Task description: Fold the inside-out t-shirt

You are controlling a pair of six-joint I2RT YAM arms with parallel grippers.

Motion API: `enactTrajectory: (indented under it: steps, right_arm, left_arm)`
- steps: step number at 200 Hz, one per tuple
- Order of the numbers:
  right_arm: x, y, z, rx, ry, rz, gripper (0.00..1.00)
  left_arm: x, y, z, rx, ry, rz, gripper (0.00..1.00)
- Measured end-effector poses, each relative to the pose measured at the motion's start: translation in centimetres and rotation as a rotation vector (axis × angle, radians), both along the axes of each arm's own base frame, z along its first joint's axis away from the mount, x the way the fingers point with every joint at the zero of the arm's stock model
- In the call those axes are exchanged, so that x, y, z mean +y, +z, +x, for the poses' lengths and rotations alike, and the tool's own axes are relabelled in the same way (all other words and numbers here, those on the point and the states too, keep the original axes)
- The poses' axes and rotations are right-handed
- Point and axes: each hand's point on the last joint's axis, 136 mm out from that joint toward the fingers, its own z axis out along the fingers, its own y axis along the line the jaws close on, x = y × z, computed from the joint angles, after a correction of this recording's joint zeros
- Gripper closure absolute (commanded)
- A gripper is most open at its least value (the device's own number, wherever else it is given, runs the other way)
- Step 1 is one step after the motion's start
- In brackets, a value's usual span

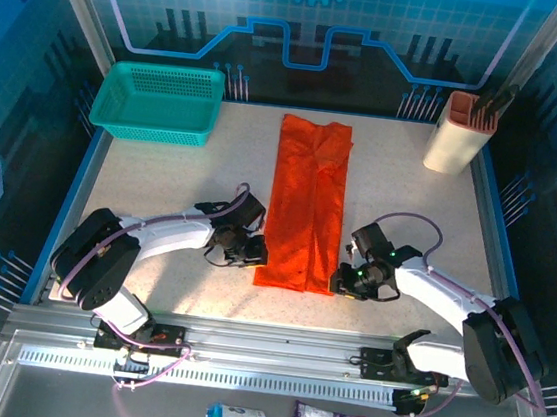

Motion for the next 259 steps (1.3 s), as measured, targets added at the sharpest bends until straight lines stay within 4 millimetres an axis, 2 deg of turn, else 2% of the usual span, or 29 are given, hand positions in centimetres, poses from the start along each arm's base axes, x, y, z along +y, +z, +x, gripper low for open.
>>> enactTrajectory:
  steps: [100, 143, 167, 177, 226, 259]
  right_arm:
    - [0.8, -1.1, 0.4, 0.017, -0.05, 0.02, 0.73]
    - [0.7, -1.2, 0.3, 0.024, -0.057, 0.017, 0.87]
    - [0.7, -1.2, 0.2, 0.027, -0.061, 0.013, 0.95]
    - [0.7, -1.3, 0.2, 0.029, -0.063, 0.013, 0.95]
    - [0.6, -1.3, 0.1, 0.03, -0.062, 0.012, 0.94]
    - [0.6, -1.3, 0.2, 0.03, -0.063, 0.011, 0.93]
  left_arm:
    - [0.4, -0.6, -0.5, 0.015, 0.002, 0.01, 0.84]
    - [0.5, -0.3, -0.6, 0.008, 0.004, 0.006, 0.82]
    - [0.6, 0.2, -0.8, -0.001, 0.018, -0.005, 0.71]
    - [0.7, 0.2, -0.9, 0.002, 0.027, -0.008, 0.68]
    - [1.2, -1.5, -2.4, 0.055, 0.047, -0.018, 0.66]
    - [0.8, -1.9, -2.4, 0.071, 0.053, -0.033, 0.72]
